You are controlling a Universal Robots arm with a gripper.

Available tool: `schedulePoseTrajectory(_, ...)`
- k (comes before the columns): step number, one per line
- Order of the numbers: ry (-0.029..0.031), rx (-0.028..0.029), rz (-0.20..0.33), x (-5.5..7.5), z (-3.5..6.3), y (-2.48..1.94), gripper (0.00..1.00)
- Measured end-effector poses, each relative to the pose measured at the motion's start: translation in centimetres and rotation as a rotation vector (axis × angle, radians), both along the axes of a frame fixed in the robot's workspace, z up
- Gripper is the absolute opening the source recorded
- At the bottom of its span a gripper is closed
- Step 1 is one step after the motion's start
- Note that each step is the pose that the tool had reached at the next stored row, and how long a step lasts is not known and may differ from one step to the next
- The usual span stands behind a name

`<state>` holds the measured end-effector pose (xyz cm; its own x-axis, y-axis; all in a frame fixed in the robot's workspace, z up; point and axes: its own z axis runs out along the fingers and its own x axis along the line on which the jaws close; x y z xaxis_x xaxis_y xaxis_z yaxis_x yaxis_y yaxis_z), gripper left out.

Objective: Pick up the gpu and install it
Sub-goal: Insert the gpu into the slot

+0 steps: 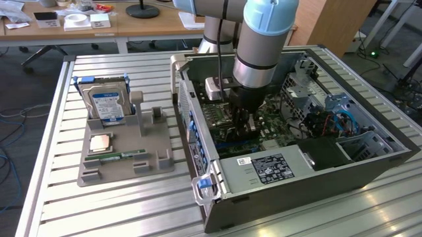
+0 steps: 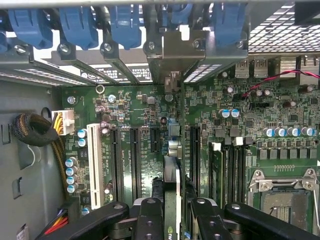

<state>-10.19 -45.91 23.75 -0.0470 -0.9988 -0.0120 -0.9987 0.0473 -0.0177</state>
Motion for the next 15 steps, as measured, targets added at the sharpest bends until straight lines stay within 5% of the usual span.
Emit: schedulePoseTrajectory(15, 0.0001, 0.0000, 0.001, -0.01, -0.11, -0.02, 0.26)
